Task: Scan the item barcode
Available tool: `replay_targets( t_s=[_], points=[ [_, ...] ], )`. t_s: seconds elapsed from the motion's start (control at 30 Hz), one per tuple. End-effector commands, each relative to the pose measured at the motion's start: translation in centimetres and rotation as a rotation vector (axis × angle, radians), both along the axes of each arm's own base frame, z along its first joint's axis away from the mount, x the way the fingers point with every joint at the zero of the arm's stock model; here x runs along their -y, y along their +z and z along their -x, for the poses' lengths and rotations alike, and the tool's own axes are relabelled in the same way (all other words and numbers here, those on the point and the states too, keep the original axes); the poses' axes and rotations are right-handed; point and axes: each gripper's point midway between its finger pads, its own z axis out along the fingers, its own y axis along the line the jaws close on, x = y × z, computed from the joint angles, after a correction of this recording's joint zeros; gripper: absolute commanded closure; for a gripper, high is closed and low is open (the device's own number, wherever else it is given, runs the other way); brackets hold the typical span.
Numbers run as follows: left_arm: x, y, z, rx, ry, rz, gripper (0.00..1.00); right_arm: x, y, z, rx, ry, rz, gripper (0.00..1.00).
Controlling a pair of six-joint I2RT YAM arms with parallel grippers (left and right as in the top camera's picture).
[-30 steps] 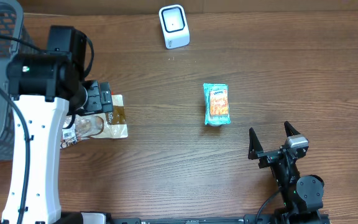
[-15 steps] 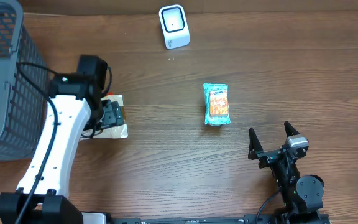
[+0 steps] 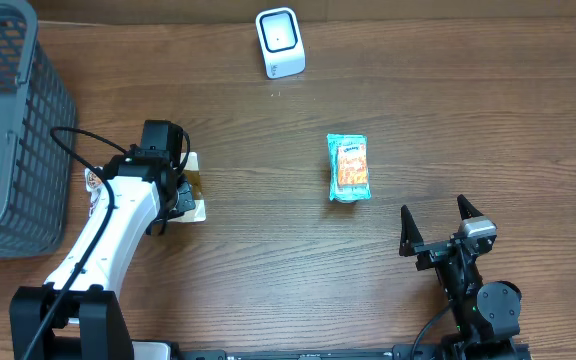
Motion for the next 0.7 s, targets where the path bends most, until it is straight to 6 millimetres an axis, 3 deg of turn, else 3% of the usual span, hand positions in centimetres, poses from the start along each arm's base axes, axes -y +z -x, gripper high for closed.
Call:
replay_targets(
  t_s=[0.0, 0.07, 0.3, 0.67],
  points=[
    [-1.9, -0.2, 0.5, -0.009, 0.032, -0.102, 0.87, 0.0, -0.1, 0.0, 0.007, 0.001, 0.007, 0.0],
    [-2.5, 0.0, 0.4, -0.002, 0.041, -0.124, 0.96, 0.0, -0.1, 0.0, 0.007, 0.001, 0.007, 0.0],
    [-3.2, -0.6, 0.4, -0.011, 0.082, -0.102, 0.96, 0.0, -0.1, 0.0, 0.007, 0.001, 0.007, 0.0],
    [-3.0, -6.0, 0.3, -0.139, 0.081, -0.073, 0.96, 0.0, -0.1, 0.0, 0.007, 0.001, 0.007, 0.0]
  ],
)
